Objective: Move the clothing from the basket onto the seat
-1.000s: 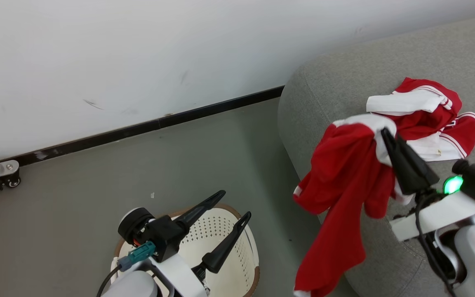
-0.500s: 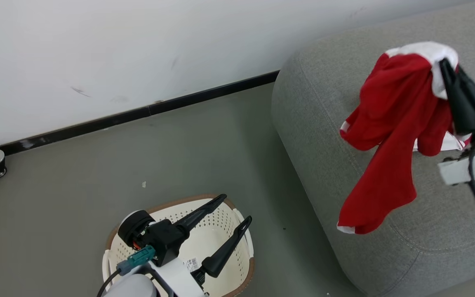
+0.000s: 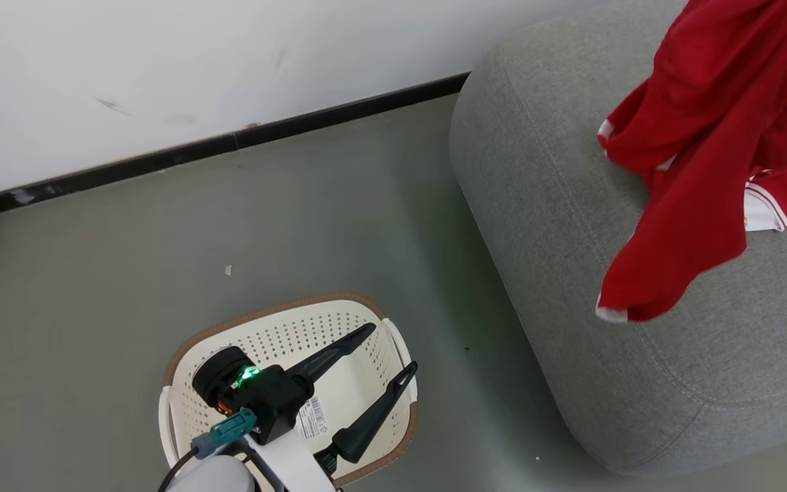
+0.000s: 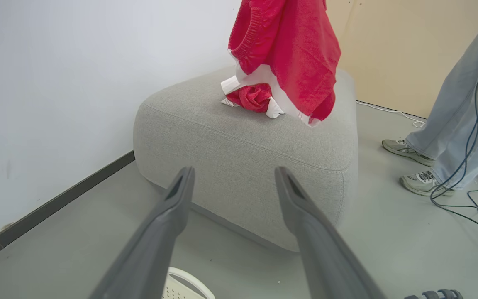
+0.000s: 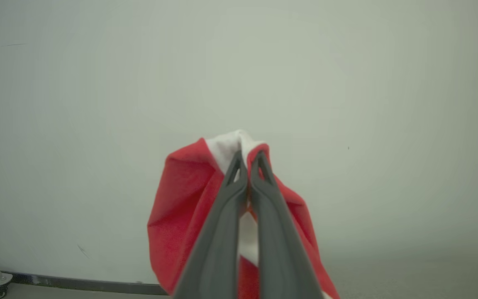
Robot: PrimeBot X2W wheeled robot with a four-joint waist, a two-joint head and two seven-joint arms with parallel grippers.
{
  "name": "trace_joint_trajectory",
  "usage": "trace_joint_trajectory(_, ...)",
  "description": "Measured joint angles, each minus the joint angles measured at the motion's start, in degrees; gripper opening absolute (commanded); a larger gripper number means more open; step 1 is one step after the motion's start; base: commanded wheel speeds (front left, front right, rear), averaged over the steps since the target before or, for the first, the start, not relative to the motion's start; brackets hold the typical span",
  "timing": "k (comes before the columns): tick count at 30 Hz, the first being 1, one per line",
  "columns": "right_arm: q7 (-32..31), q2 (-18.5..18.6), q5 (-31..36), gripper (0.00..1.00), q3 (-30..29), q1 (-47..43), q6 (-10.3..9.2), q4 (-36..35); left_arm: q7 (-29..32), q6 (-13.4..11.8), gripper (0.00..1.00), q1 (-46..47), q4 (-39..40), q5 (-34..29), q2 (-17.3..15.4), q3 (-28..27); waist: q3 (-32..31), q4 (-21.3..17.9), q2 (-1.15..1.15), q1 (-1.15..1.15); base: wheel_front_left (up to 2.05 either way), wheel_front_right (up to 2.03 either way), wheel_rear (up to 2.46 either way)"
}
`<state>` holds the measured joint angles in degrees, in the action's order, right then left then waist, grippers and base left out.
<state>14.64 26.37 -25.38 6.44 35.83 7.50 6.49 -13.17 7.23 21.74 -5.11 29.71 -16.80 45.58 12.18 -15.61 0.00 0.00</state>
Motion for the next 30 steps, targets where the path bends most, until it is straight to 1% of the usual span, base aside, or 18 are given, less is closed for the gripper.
trace_joint_trajectory(9,0.0,3.1,-2.4,0.00,-0.3,8.0,0.00,5.4,1.1,0.0,1.00,0.2,1.5,-0.9,-1.9,0.1,3.9,0.4,0.00,0.00,0.00,0.00,0.00)
trace_joint_trajectory(14,0.0,6.2,-4.0,0.00,-0.7,12.5,0.00,9.3,1.4,0.0,1.00,0.5,2.6,-1.1,-2.3,0.1,6.1,0.7,0.00,0.00,0.00,0.00,0.00)
trace_joint_trajectory(16,0.0,7.0,-4.0,0.00,-1.4,14.2,0.00,10.6,1.8,0.0,1.00,1.2,2.9,-1.6,-2.9,0.3,7.0,0.9,0.00,0.00,0.00,0.00,0.00)
trace_joint_trajectory(23,0.0,11.7,-4.3,0.00,-2.1,23.7,0.00,15.0,2.0,0.0,1.00,1.7,4.4,-1.7,-3.6,0.2,10.6,1.6,0.00,0.00,0.00,0.00,0.00)
trace_joint_trajectory(26,0.0,12.0,-4.3,0.00,-2.2,25.5,0.00,16.5,2.1,0.0,1.00,2.3,4.7,-1.7,-4.1,0.2,11.9,1.9,0.00,0.00,0.00,0.00,0.00)
trace_joint_trajectory(30,0.0,10.4,-2.8,0.00,-2.1,25.2,0.00,16.7,2.3,0.0,1.00,2.8,5.2,-1.7,-5.0,-0.3,13.6,2.2,0.00,0.00,0.00,0.00,0.00)
